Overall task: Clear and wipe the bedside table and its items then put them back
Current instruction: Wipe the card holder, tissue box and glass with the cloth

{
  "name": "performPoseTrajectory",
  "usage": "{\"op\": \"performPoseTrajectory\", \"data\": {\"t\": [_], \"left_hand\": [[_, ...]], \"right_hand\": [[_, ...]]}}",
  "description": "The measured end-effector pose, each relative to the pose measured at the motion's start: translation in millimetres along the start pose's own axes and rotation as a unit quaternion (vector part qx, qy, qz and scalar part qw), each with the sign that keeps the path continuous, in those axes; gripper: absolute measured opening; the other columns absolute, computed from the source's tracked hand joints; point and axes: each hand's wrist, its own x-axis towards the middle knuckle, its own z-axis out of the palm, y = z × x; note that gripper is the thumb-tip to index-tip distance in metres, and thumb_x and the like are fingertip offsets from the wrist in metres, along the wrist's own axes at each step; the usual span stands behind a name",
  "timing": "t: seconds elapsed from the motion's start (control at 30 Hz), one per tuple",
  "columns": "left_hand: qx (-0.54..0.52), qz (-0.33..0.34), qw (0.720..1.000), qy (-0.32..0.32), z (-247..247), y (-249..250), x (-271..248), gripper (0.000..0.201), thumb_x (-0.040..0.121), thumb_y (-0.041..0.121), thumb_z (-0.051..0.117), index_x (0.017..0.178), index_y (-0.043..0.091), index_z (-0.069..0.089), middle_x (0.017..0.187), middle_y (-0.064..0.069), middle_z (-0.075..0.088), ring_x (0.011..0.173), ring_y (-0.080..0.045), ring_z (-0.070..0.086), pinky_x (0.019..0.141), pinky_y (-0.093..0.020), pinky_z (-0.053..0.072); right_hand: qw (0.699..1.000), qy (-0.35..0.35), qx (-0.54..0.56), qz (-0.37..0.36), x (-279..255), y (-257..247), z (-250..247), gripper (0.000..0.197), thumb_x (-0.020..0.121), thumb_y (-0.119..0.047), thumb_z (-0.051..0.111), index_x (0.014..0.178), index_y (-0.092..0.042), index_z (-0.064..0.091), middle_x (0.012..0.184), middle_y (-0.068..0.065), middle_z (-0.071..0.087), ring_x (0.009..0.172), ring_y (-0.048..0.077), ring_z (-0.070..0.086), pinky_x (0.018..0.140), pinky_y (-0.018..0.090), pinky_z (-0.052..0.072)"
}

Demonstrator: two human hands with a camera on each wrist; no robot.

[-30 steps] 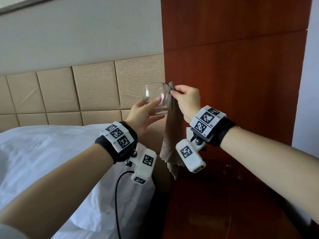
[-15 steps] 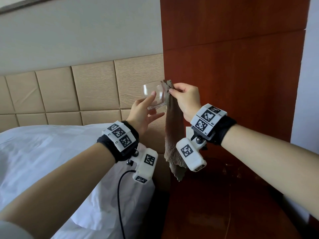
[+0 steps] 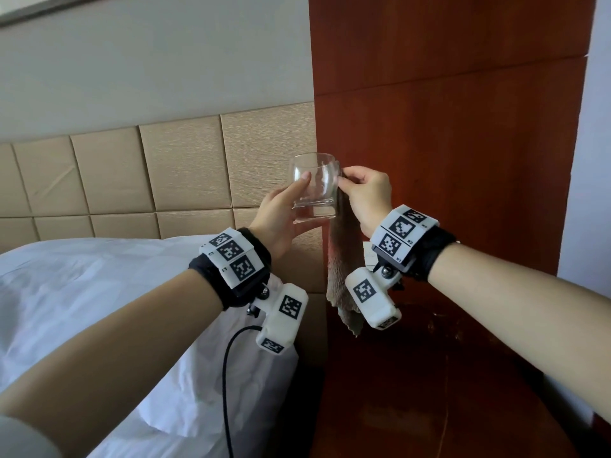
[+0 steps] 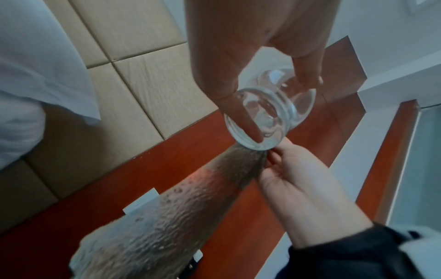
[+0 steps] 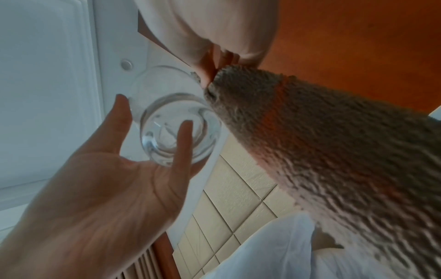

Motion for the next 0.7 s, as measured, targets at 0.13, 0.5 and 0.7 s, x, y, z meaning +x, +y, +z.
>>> {"op": "performPoseTrajectory", "data": {"t": [0.13, 0.5, 0.7], "left_hand": [[0.000, -0.002, 1.000, 0.026, 2.0, 0.2, 1.6, 0.026, 0.093, 0.032, 0.055, 0.097, 0.007, 0.060, 0.091, -0.004, 0.061, 0.080, -0.016, 0.062, 0.064, -0.031, 0.060], [0.053, 0.005, 0.997, 0.055, 1.7, -1.4, 6.8, 0.062, 0.081, 0.032, 0.071, 0.128, 0.004, 0.042, 0.108, -0.006, 0.055, 0.087, -0.014, 0.060, 0.066, -0.032, 0.059], [0.042, -0.005, 0.999, -0.013, -4.9, -0.9, 2.7, 0.025, 0.088, 0.029, 0.063, 0.103, 0.010, 0.058, 0.090, -0.003, 0.067, 0.076, -0.015, 0.070, 0.074, -0.035, 0.058]], "right_hand": [[1.000, 0.002, 0.009, -0.003, -0.7, -2.0, 0.1, 0.023, 0.084, -0.010, 0.066, 0.107, -0.005, 0.070, 0.103, 0.006, 0.071, 0.099, 0.017, 0.065, 0.095, 0.035, 0.051], [1.000, -0.010, 0.000, -0.023, -5.6, -5.0, -2.9, 0.021, 0.086, -0.010, 0.064, 0.106, -0.005, 0.070, 0.101, 0.007, 0.071, 0.097, 0.018, 0.065, 0.093, 0.036, 0.052], [1.000, -0.004, -0.008, -0.003, 0.2, 2.5, -2.6, 0.022, 0.086, -0.010, 0.065, 0.107, -0.006, 0.070, 0.104, 0.006, 0.071, 0.099, 0.018, 0.064, 0.094, 0.035, 0.051]]}}
